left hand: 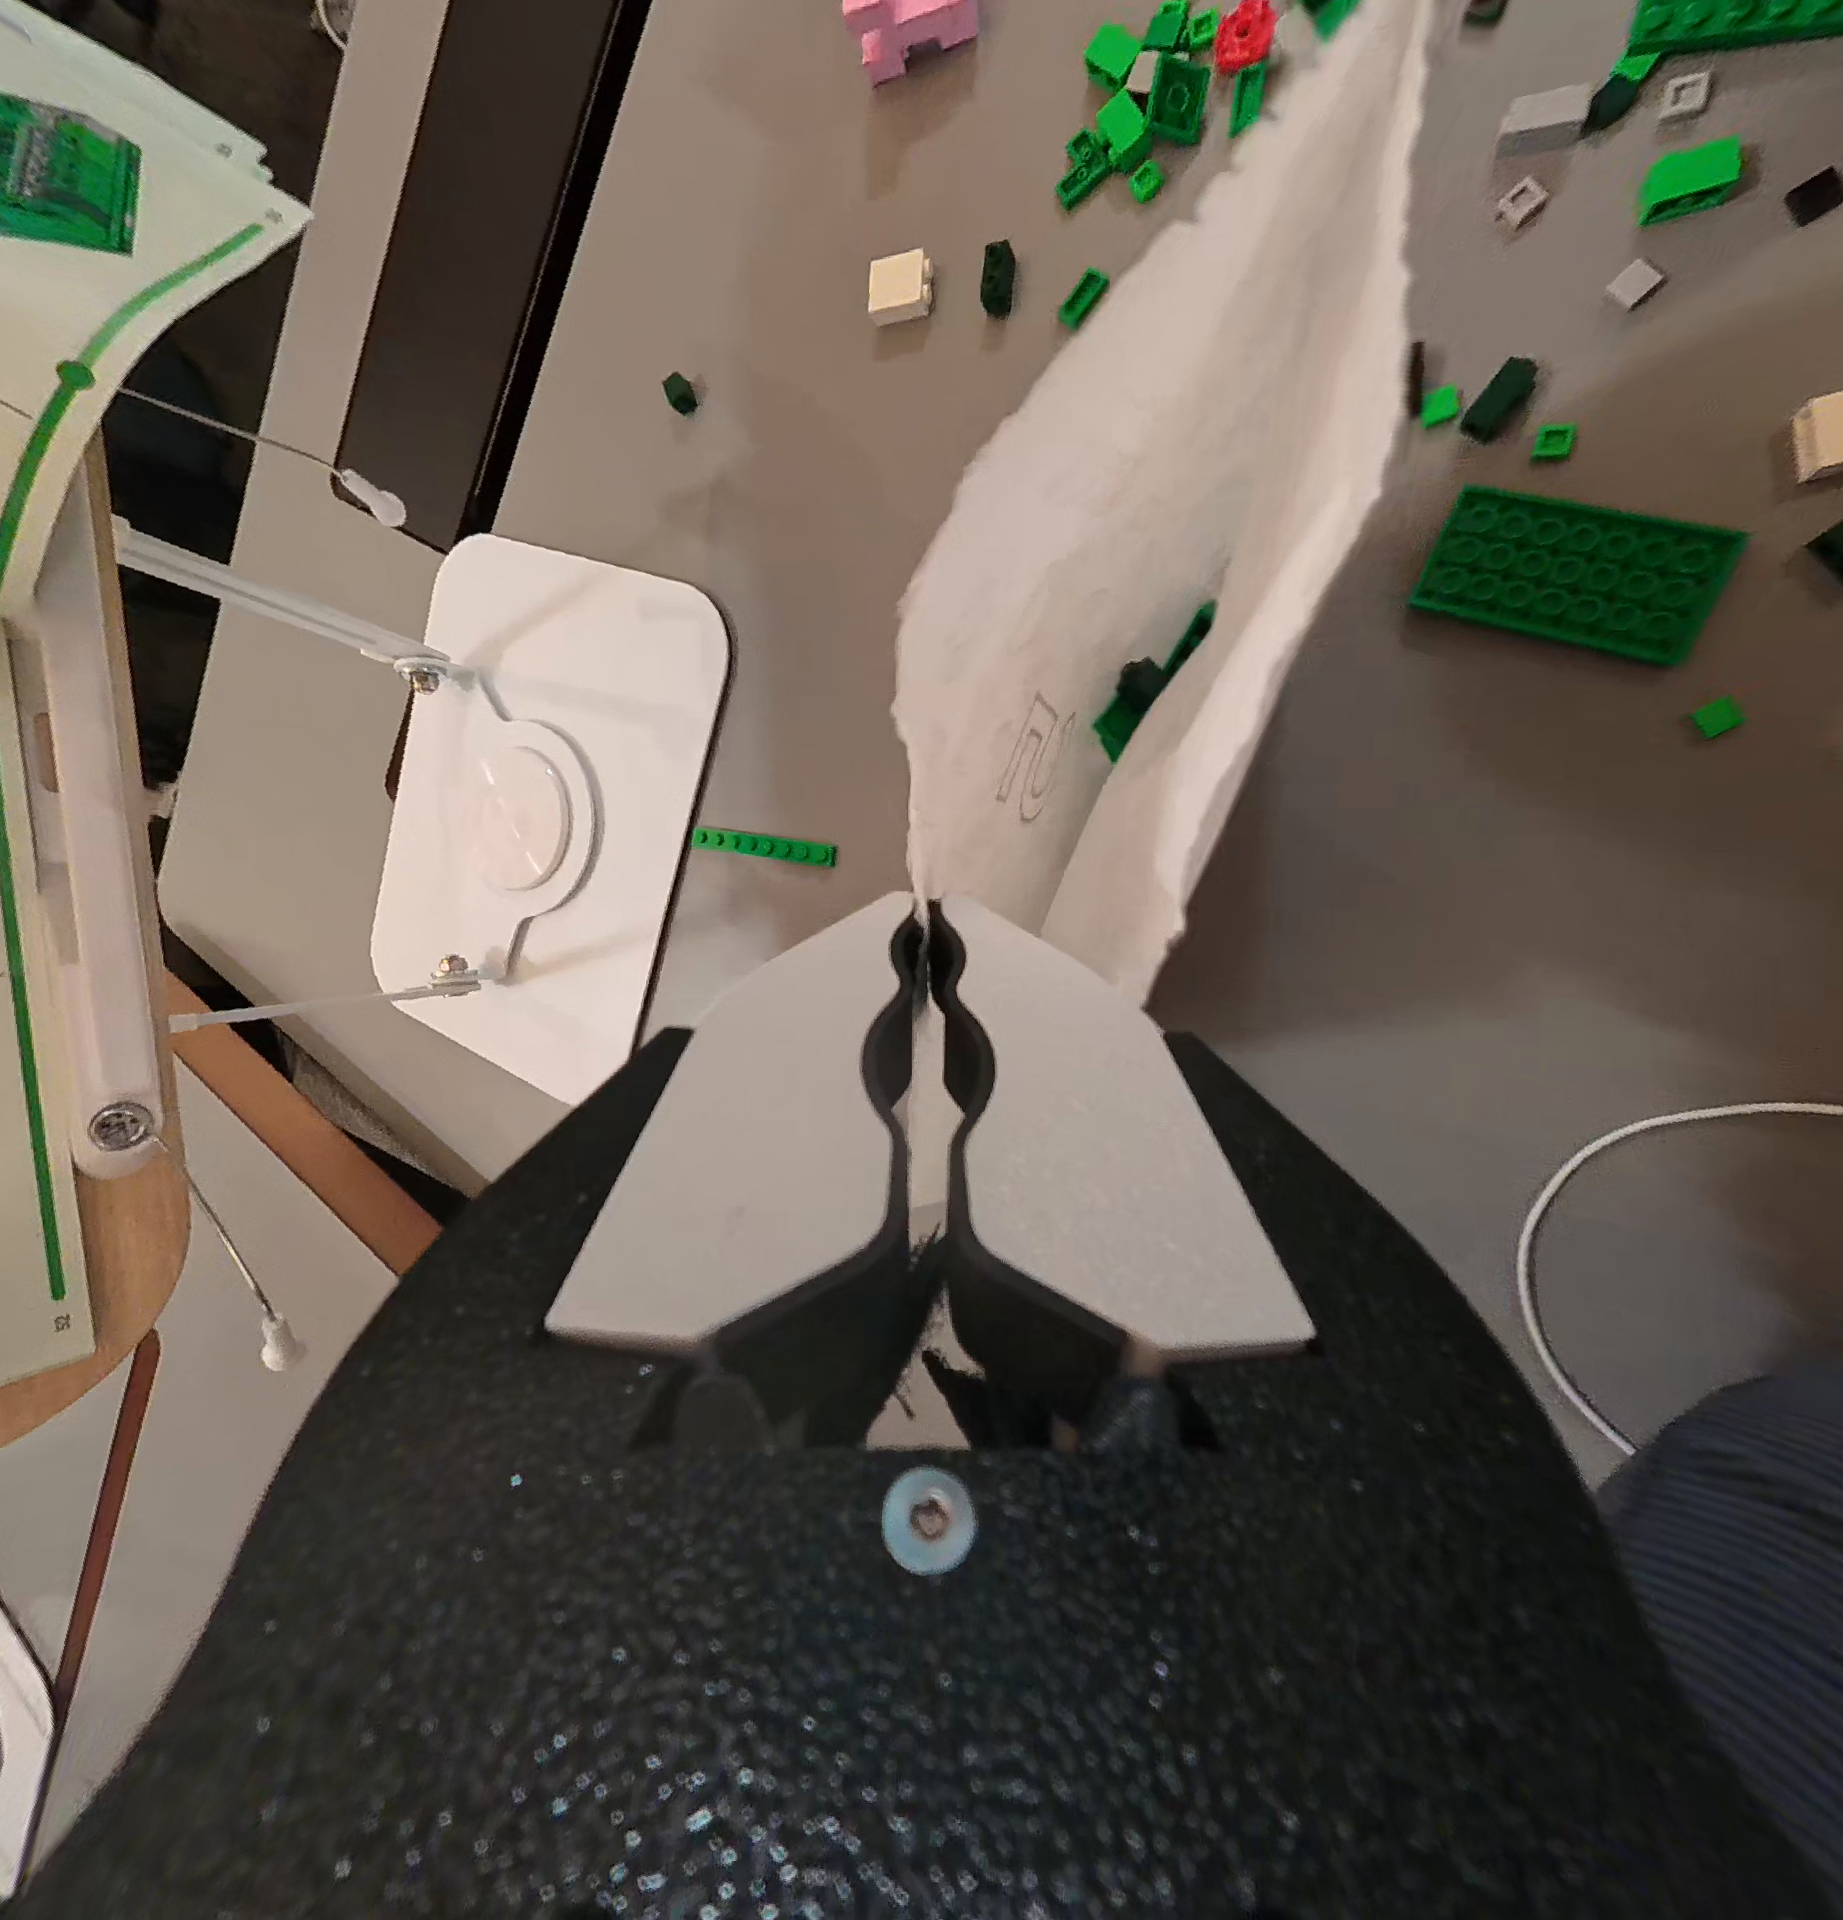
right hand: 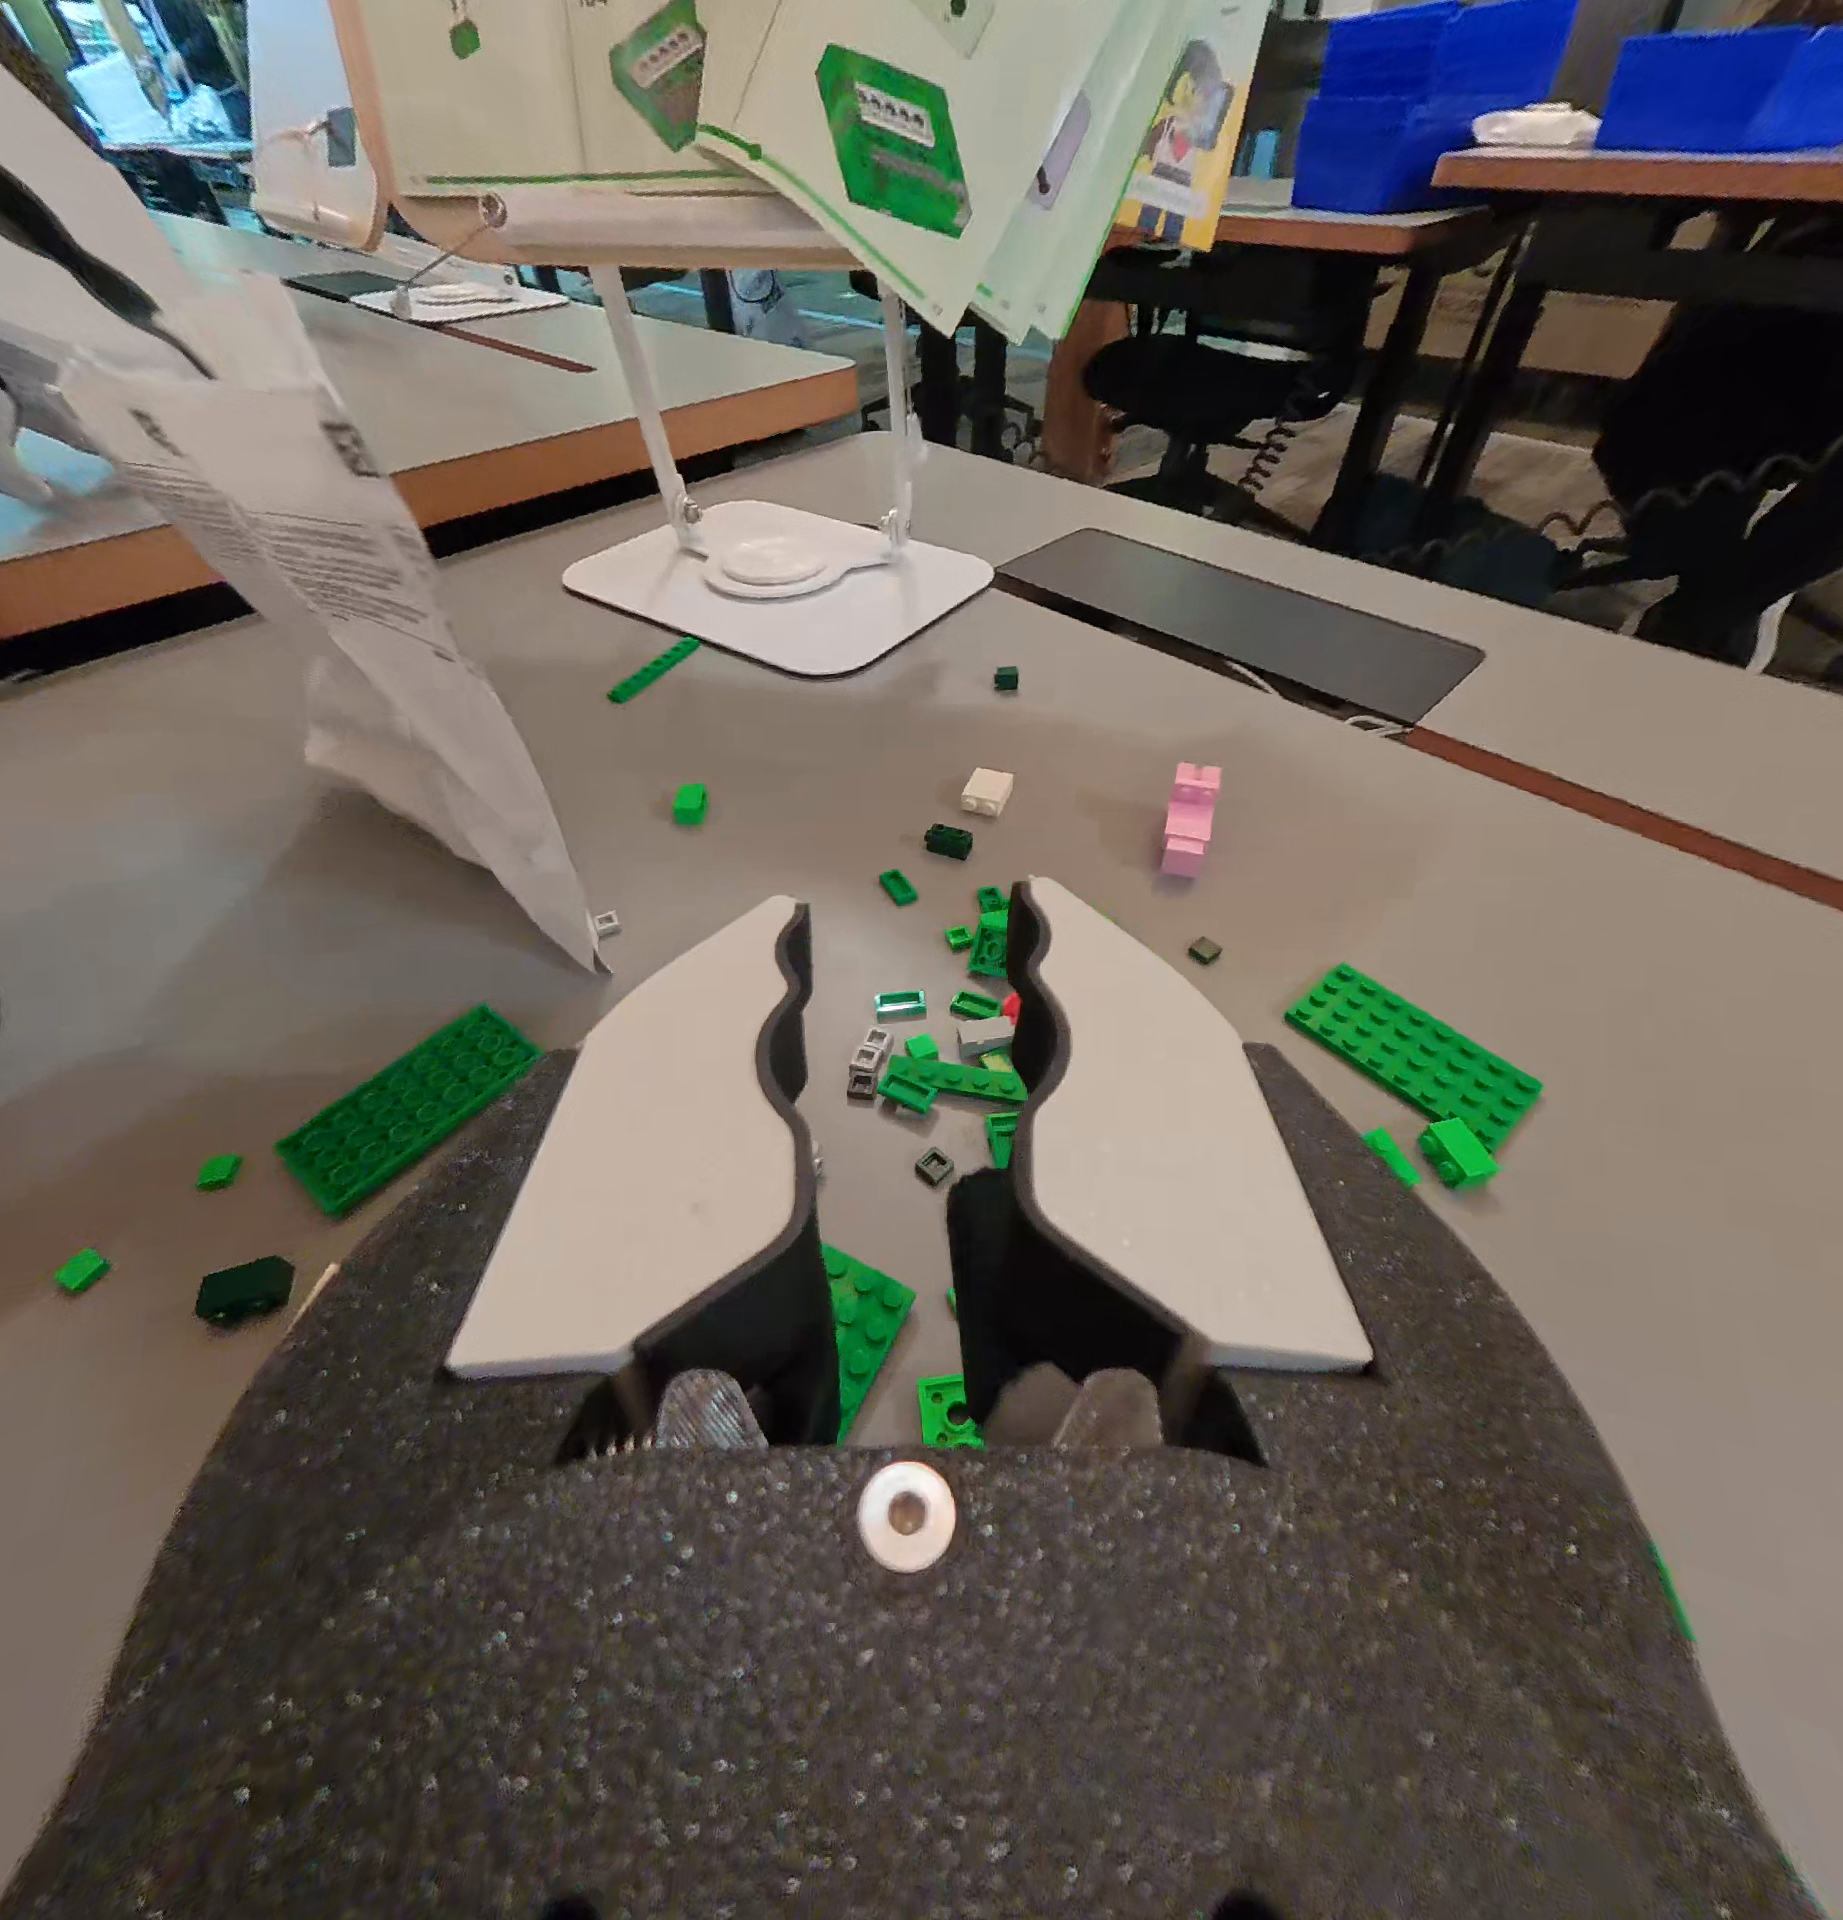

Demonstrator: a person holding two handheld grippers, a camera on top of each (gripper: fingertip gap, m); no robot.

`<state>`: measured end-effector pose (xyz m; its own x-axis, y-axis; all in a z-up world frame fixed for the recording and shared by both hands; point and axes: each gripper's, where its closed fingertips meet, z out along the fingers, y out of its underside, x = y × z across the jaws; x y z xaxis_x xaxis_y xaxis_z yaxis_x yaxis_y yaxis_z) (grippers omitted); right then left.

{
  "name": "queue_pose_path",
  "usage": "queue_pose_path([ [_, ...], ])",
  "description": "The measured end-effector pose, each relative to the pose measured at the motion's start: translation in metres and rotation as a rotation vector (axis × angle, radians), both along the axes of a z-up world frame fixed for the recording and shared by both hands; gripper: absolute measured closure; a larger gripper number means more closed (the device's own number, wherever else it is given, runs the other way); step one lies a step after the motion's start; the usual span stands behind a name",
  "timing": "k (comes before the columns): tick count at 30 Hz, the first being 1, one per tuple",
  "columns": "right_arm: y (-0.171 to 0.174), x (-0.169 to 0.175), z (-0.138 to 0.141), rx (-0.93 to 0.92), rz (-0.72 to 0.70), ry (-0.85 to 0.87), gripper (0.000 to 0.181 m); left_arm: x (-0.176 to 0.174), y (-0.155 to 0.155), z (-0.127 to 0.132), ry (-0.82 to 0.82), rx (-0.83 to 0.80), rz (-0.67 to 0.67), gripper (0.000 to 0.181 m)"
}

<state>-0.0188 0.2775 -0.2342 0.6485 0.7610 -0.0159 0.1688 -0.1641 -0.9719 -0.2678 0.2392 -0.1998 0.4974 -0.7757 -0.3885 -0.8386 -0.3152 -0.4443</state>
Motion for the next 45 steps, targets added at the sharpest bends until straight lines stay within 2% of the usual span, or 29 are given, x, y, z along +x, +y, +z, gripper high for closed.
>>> queue_pose_path([
  [7,-0.004,0.003,0.017,0.1,-0.048,-0.025,0.148,0.001,-0.001,-0.003,-0.003,-0.017,-0.004,0.181],
  [16,-0.005,0.001,0.01,0.072,-0.039,-0.049,0.149,0.004,-0.003,-0.003,-0.018,-0.029,-0.01,0.181],
  [20,0.003,0.017,0.011,0.111,-0.104,-0.116,0.147,0.003,-0.001,-0.003,-0.017,-0.022,-0.013,0.181],
  [24,0.013,0.045,0.004,0.106,-0.171,-0.161,0.175,0.004,-0.001,-0.003,-0.025,-0.022,-0.021,0.181],
  [26,0.018,0.055,-0.007,0.059,-0.189,-0.179,0.175,0.005,-0.002,-0.003,-0.034,-0.026,-0.028,0.181],
  [30,0.018,0.057,-0.033,-0.064,-0.137,-0.242,0.164,0.008,-0.002,-0.003,-0.038,-0.021,-0.045,0.181],
  [32,0.011,0.05,-0.044,-0.097,-0.055,-0.29,0.164,0.008,-0.001,-0.003,-0.038,-0.02,-0.043,0.181],
  [34,-0.002,0.036,-0.049,-0.101,0.064,-0.3,0.169,0.007,-0.001,-0.003,-0.036,-0.019,-0.04,0.181],
  [36,-0.011,0.027,-0.056,-0.144,0.122,-0.312,0.181,0.007,-0.001,-0.003,-0.043,-0.026,-0.039,0.181],
  [39,-0.019,0.019,-0.062,-0.183,0.176,-0.327,0.181,0.007,-0.003,-0.003,-0.052,-0.033,-0.039,0.181],
  [45,-0.021,-0.007,-0.072,-0.235,0.159,-0.314,0.168,0.006,-0.004,-0.003,-0.056,-0.038,-0.033,0.181],
])
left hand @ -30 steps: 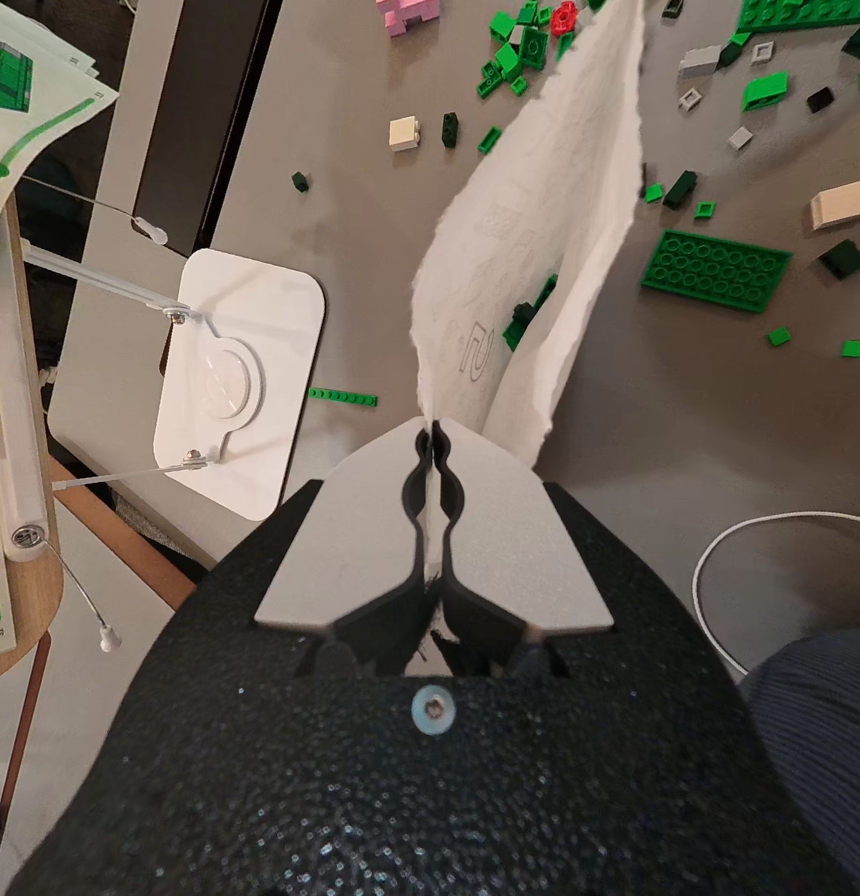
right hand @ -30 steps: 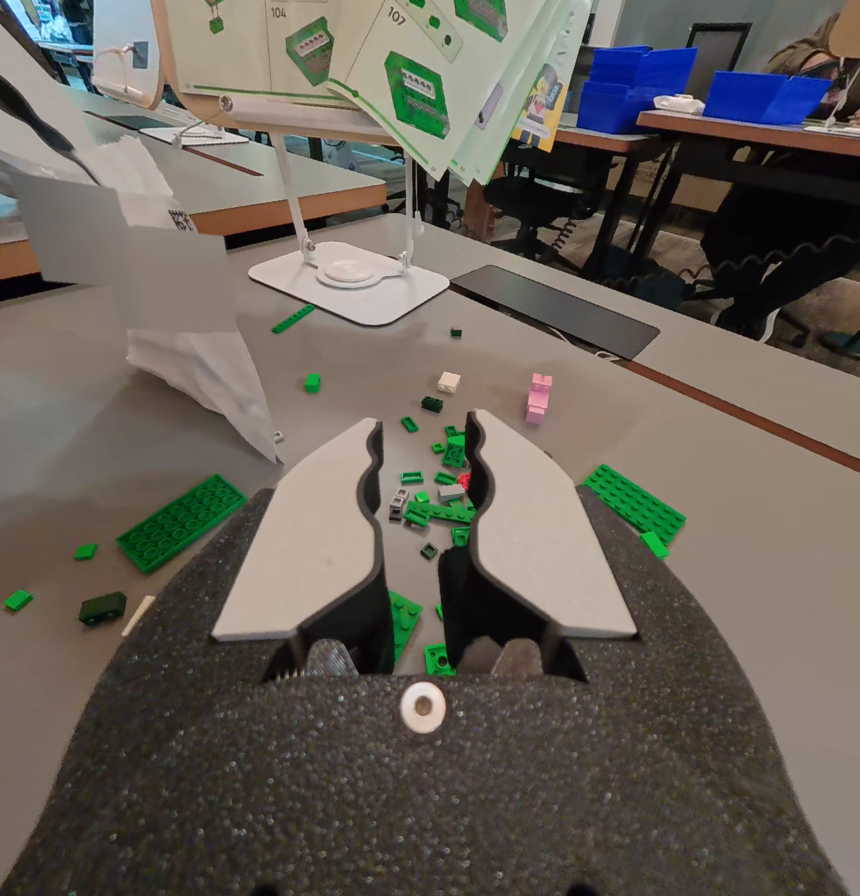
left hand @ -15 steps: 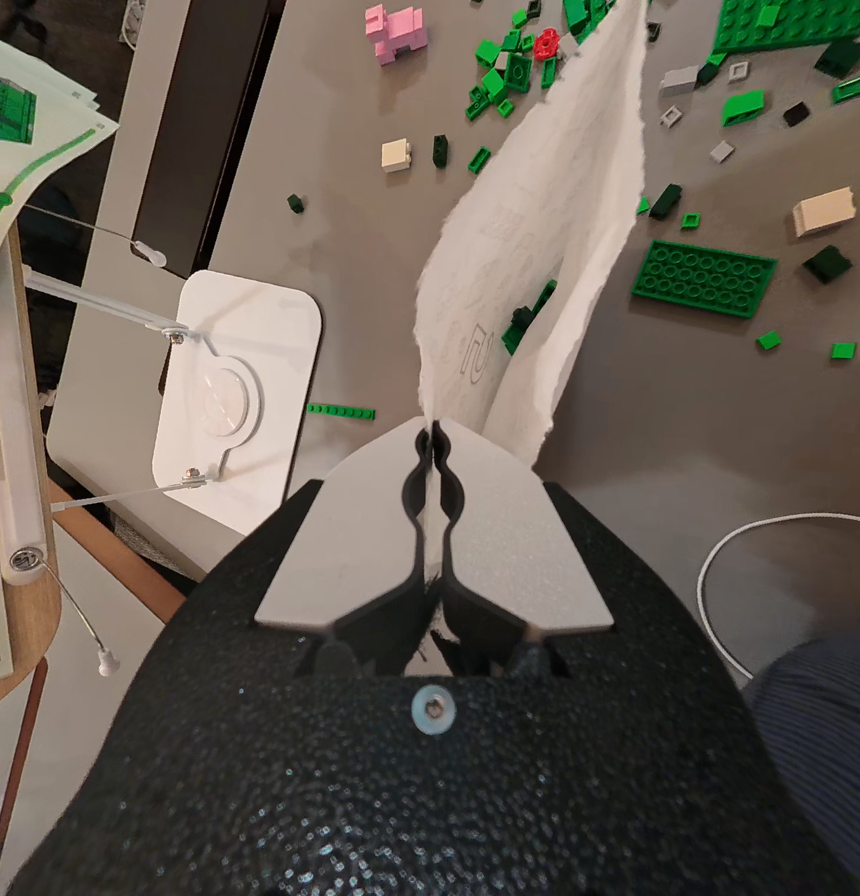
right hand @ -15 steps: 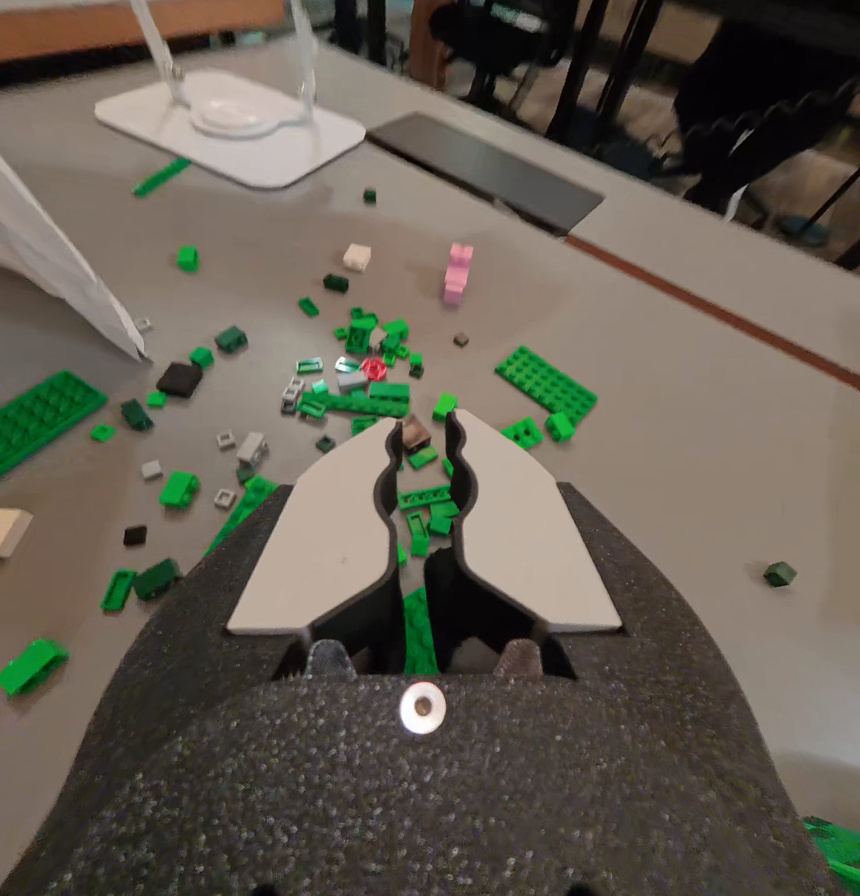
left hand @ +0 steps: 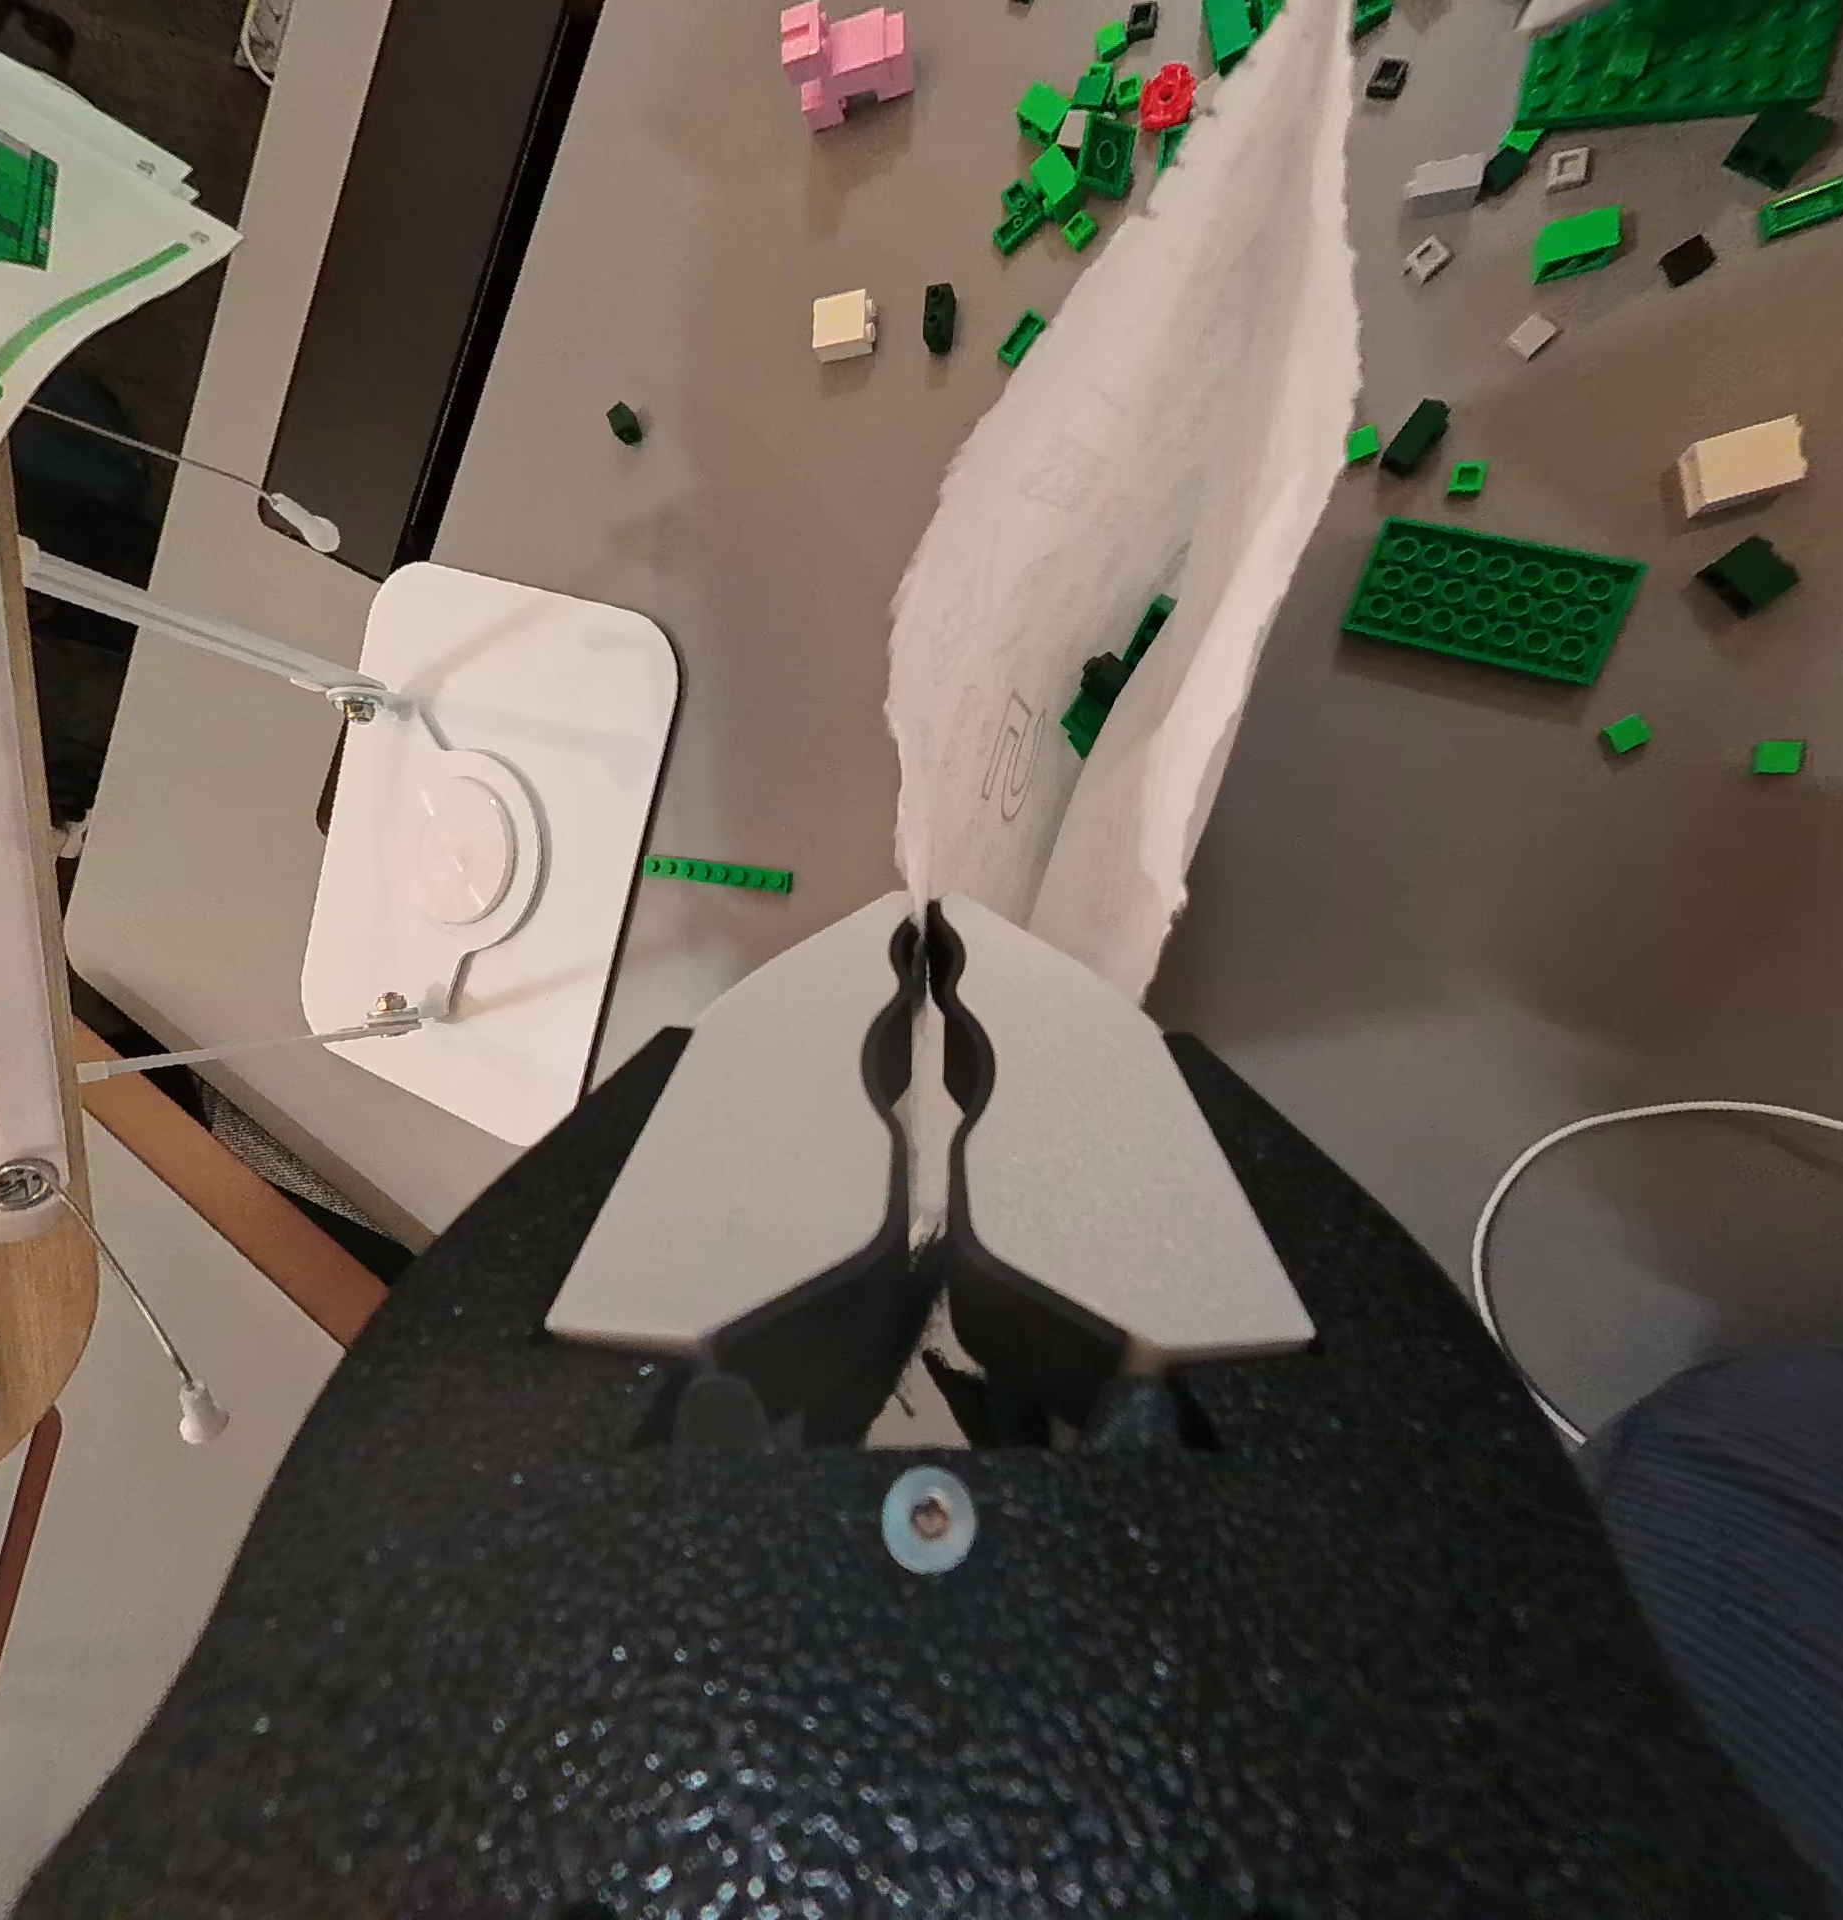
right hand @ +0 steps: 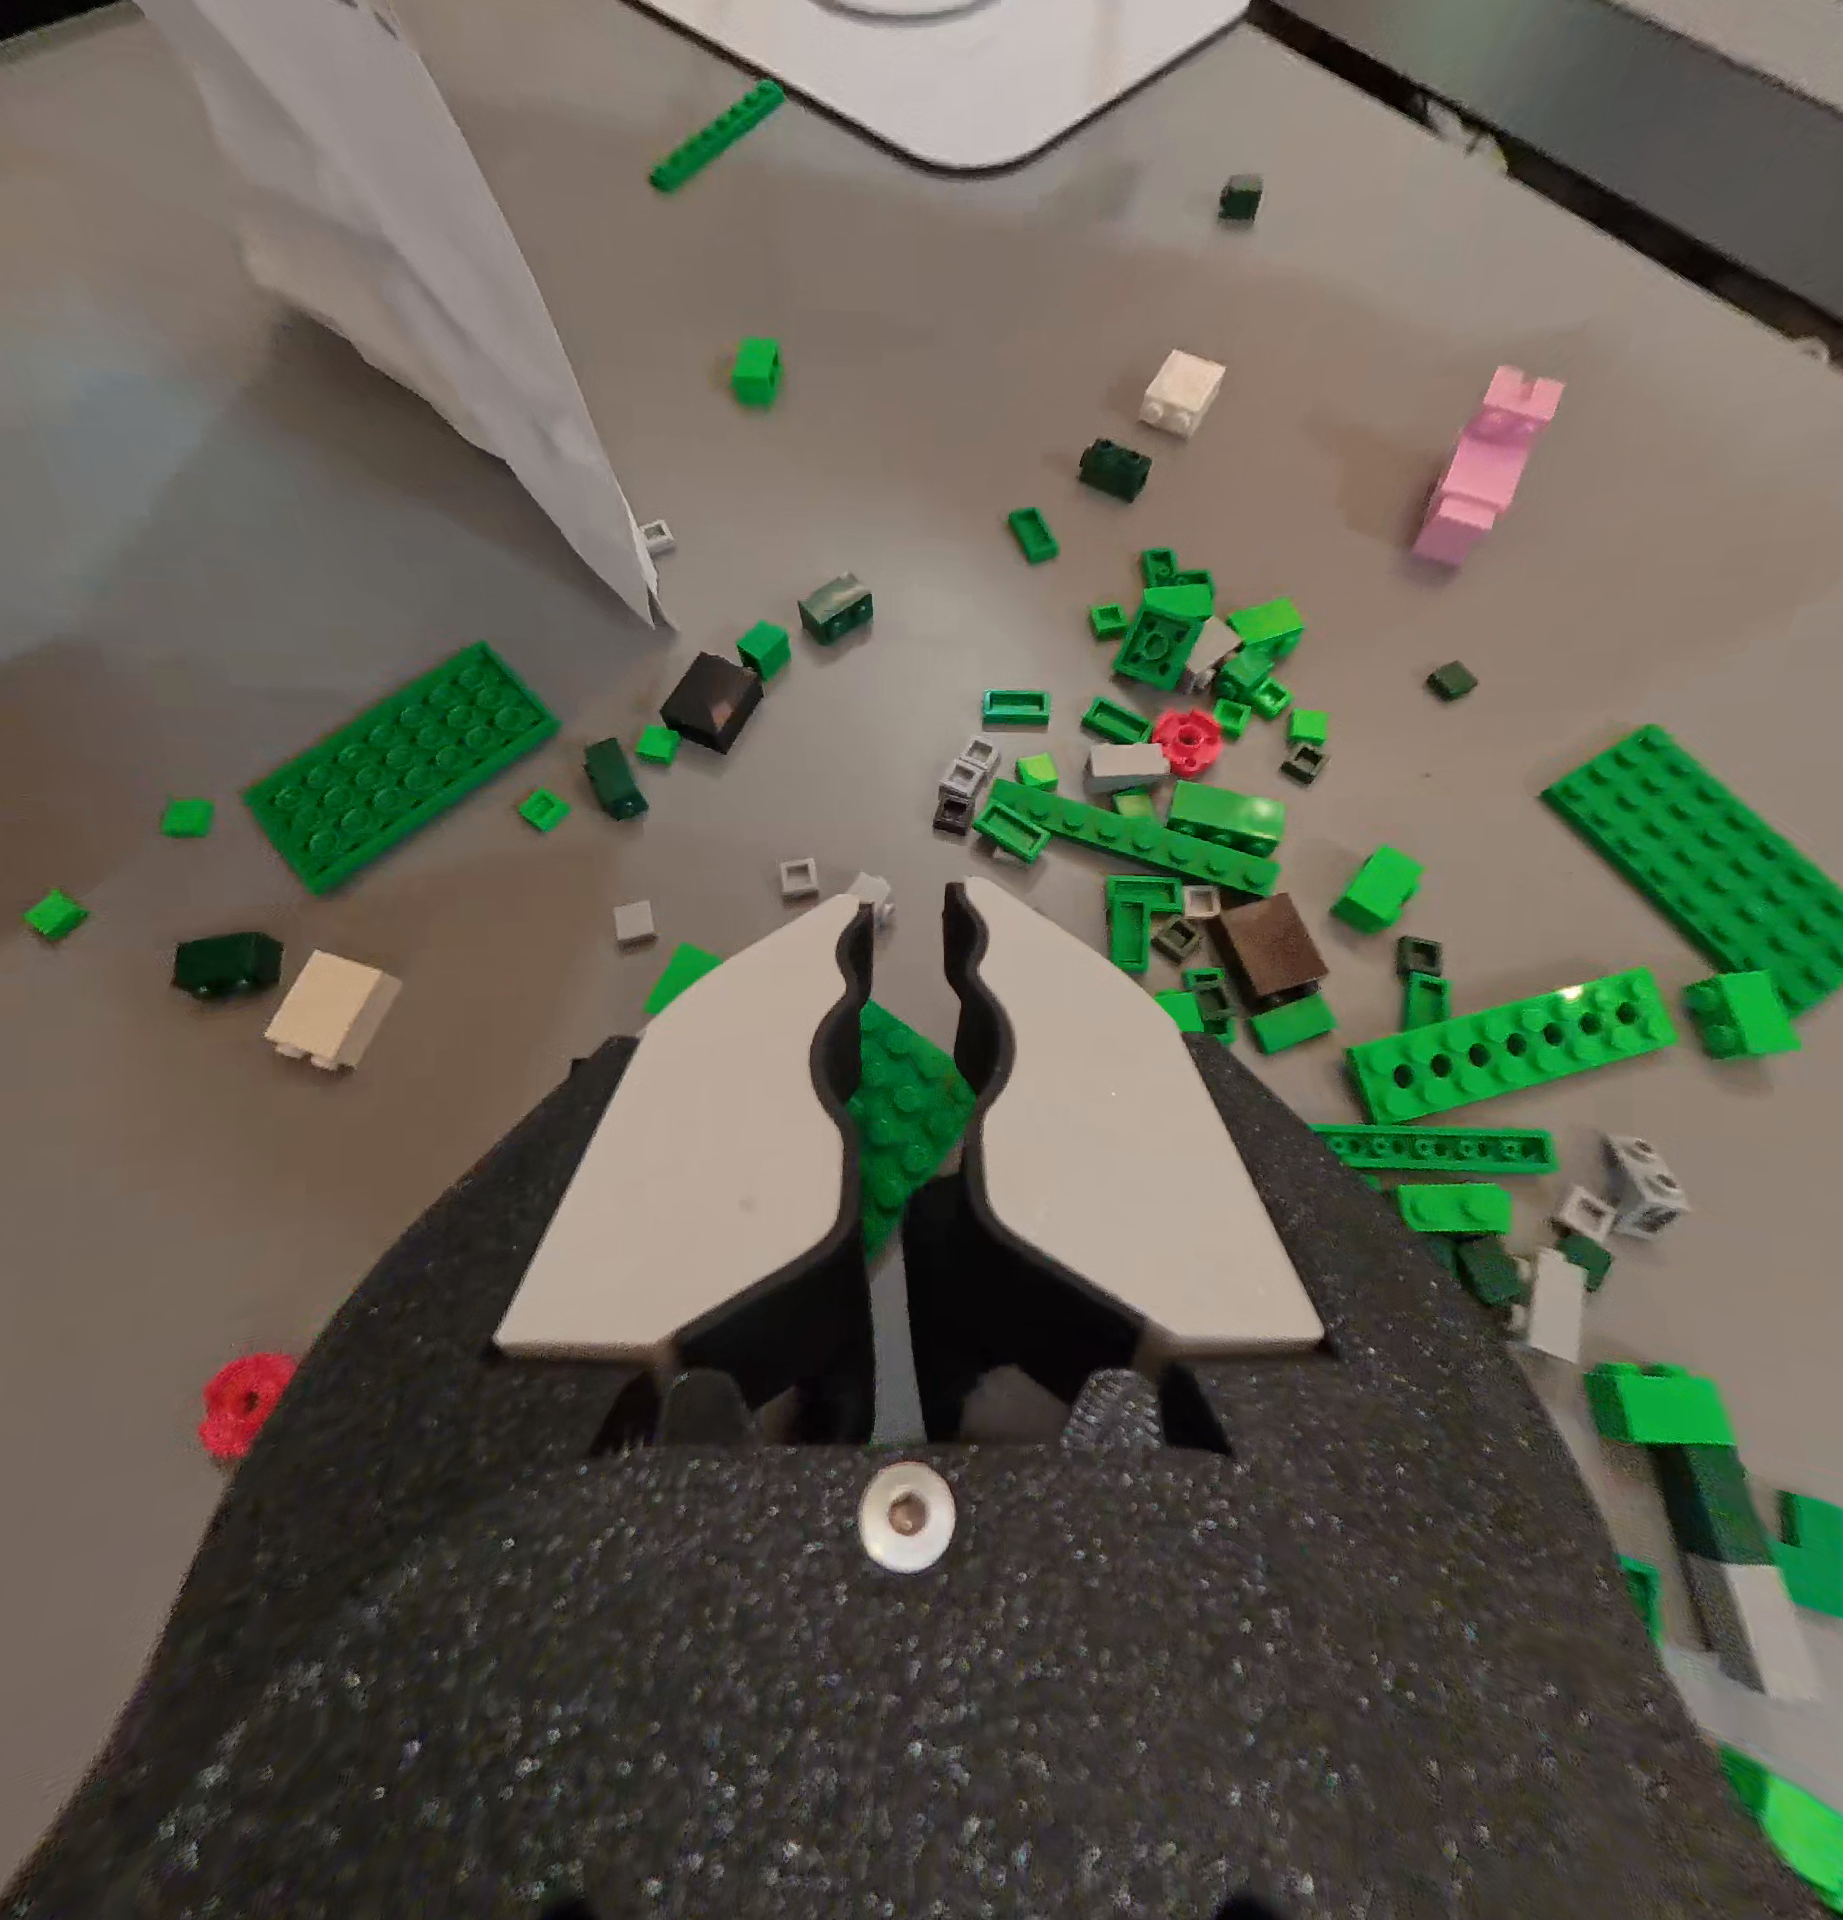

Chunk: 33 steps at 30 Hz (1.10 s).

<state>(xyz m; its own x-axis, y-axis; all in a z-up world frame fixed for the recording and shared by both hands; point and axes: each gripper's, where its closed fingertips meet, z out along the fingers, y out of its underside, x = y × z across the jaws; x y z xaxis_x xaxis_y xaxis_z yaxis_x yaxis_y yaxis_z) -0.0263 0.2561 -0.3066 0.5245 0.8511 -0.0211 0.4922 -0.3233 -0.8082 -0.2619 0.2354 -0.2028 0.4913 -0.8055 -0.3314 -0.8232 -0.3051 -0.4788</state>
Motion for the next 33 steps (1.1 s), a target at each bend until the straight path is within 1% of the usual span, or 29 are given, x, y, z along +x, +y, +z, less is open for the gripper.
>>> queue_pose_path([
  [2,0.0,-0.004,-0.004,-0.034,-0.035,-0.009,0.169,-0.001,0.0,0.0,-0.002,-0.002,0.004,0.181],
  [4,-0.005,-0.009,-0.007,-0.071,-0.031,-0.018,0.168,-0.001,-0.001,0.0,-0.002,-0.002,0.006,0.181],
  [7,-0.011,-0.011,-0.009,-0.061,0.016,-0.052,0.166,-0.001,-0.001,0.0,0.001,-0.002,0.005,0.181],
  [12,-0.028,-0.013,-0.014,-0.053,0.163,-0.119,0.168,0.003,-0.001,0.0,0.013,0.003,-0.012,0.181],
  [15,-0.022,-0.003,-0.016,-0.026,0.132,-0.161,0.168,0.004,-0.001,0.0,0.016,0.004,-0.018,0.181],
  [18,-0.008,0.006,-0.005,0.022,0.049,-0.112,0.167,0.005,0.0,0.0,0.019,0.007,-0.018,0.181],
  [20,0.001,0.01,0.002,0.048,-0.005,-0.064,0.164,0.005,0.0,0.0,0.021,0.009,-0.021,0.181],
  [22,0.004,0.013,0.002,0.057,-0.012,-0.068,0.161,0.005,0.0,0.0,0.021,0.009,-0.022,0.181],
  [24,0.001,0.019,-0.003,0.057,0.02,-0.114,0.161,0.005,0.0,0.0,0.023,0.009,-0.022,0.181],
  [28,-0.019,0.028,-0.014,0.067,0.168,-0.202,0.162,0.007,-0.001,0.001,0.026,0.012,-0.03,0.181],
  [31,-0.043,0.033,-0.014,-0.02,0.177,-0.161,0.161,0.009,-0.002,0.001,0.029,0.016,-0.039,0.181],
  [33,-0.072,0.037,-0.014,-0.069,0.24,-0.14,0.161,0.01,-0.002,0.002,0.028,0.017,-0.043,0.181],
])
